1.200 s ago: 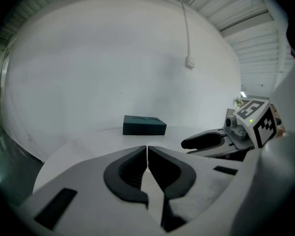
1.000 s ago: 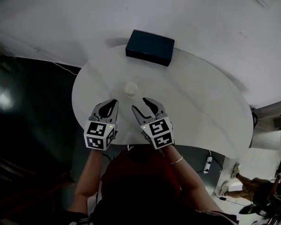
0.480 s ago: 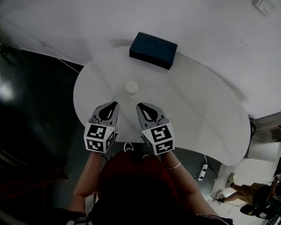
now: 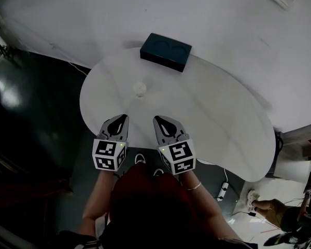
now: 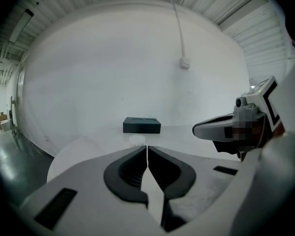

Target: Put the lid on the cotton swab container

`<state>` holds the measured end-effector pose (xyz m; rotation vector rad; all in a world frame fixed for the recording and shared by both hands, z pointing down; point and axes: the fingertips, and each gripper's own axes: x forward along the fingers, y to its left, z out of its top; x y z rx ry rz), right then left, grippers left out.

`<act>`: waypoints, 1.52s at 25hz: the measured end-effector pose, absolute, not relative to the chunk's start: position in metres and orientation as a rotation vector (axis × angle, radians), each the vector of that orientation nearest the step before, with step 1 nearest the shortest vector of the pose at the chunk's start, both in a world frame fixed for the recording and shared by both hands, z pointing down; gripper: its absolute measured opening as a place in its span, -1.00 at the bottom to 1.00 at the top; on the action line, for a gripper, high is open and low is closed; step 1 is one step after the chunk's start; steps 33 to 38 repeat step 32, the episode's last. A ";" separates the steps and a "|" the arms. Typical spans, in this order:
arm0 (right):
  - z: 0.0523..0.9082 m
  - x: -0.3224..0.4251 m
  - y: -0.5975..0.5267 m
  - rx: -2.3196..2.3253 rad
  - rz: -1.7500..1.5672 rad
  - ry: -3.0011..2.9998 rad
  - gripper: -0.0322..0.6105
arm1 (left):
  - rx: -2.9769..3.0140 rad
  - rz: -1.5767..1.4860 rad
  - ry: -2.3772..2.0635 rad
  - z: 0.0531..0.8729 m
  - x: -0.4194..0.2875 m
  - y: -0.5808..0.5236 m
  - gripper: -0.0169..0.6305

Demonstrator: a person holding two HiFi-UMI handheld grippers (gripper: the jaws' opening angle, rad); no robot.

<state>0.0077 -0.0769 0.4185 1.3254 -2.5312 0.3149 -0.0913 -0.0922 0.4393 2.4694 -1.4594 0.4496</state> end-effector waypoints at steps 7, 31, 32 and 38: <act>0.411 0.021 -0.043 1.286 0.299 -2.567 -0.85 | 2.435 0.434 -1.532 0.433 -0.081 -0.056 -0.87; 0.409 0.039 0.015 1.251 0.325 -2.614 -0.85 | 2.438 0.442 -1.601 0.418 -0.059 0.002 -0.87; 0.409 0.039 0.017 1.250 0.327 -2.618 -0.85 | 2.440 0.443 -1.600 0.417 -0.058 0.003 -0.87; 0.409 0.039 0.017 1.250 0.327 -2.618 -0.85 | 2.440 0.443 -1.600 0.417 -0.058 0.003 -0.87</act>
